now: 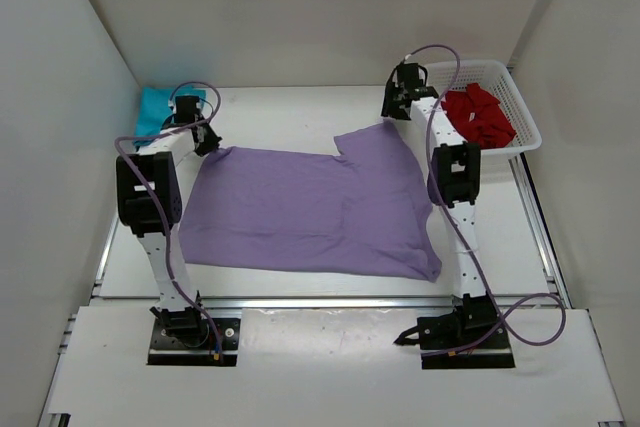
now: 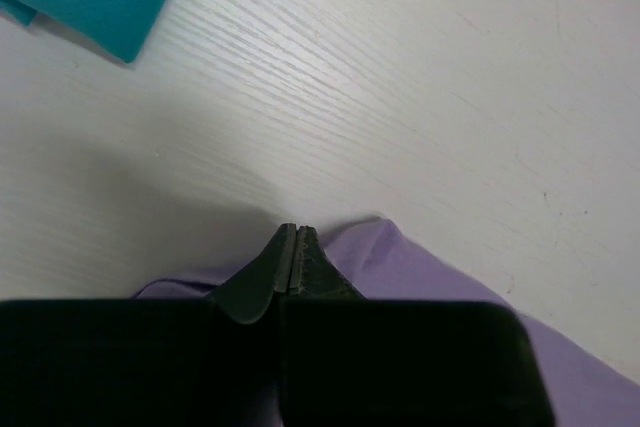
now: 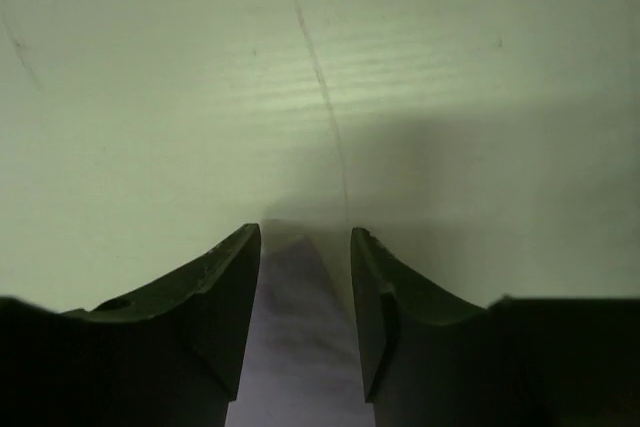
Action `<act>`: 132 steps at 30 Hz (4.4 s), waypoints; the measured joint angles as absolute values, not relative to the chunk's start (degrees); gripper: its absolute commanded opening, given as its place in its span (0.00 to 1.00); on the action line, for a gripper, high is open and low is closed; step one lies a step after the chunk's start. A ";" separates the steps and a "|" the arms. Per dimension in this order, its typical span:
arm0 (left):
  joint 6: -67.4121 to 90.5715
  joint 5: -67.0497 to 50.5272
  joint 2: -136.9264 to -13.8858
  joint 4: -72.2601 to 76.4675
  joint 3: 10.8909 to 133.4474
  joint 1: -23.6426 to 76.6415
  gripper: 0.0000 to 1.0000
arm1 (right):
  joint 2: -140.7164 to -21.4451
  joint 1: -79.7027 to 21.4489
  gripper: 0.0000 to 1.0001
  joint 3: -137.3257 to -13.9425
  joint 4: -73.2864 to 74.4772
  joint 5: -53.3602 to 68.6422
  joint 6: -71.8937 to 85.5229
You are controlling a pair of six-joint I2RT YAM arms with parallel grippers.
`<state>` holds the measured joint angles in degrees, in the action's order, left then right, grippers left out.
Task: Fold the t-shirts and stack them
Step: Grap the side of the flattened tshirt furthest away from the robot with both arms, then fold the other side of the tshirt into a rectangle
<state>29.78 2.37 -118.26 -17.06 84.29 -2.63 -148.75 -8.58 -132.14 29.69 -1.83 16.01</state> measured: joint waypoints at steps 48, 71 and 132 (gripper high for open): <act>35.18 -4.21 -109.16 -10.85 73.73 -5.45 0.00 | -139.83 -7.84 0.01 -137.78 53.34 6.83 11.00; 36.12 -8.58 -92.92 -6.66 56.95 -11.57 0.00 | -78.91 -9.63 0.00 -58.33 31.94 5.30 14.44; 48.29 -10.94 -67.18 13.04 17.52 30.13 0.35 | -95.59 -22.57 0.23 -50.74 2.24 6.92 21.80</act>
